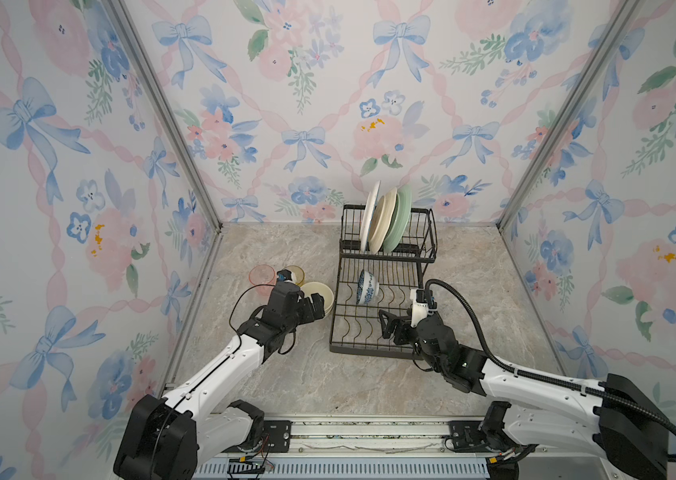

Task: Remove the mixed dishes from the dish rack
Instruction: 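Lower the right gripper onto the blue-and-white floral bowl in the rack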

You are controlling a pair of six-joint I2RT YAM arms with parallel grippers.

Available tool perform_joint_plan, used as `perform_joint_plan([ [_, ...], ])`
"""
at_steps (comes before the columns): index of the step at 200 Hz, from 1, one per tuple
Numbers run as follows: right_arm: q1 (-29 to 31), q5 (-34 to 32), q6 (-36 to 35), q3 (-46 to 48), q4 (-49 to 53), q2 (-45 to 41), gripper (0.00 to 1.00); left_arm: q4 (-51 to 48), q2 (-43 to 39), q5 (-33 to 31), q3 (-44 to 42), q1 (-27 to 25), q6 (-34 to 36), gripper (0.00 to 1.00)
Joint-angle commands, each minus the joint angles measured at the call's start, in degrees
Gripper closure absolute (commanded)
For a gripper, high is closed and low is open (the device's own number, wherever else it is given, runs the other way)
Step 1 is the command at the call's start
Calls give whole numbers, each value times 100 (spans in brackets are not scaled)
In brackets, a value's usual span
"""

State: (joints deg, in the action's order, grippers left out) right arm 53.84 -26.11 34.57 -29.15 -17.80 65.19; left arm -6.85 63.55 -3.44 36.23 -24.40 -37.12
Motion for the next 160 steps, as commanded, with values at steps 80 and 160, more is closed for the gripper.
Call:
perform_joint_plan([
  [80,67,-236,-81,-996,-204,1157,3,647,-608,420,-678,-192,-194,2],
  [160,-203,4,-170,-1280,-915,2217,3,729,-550,245,-696,-205,-96,2],
])
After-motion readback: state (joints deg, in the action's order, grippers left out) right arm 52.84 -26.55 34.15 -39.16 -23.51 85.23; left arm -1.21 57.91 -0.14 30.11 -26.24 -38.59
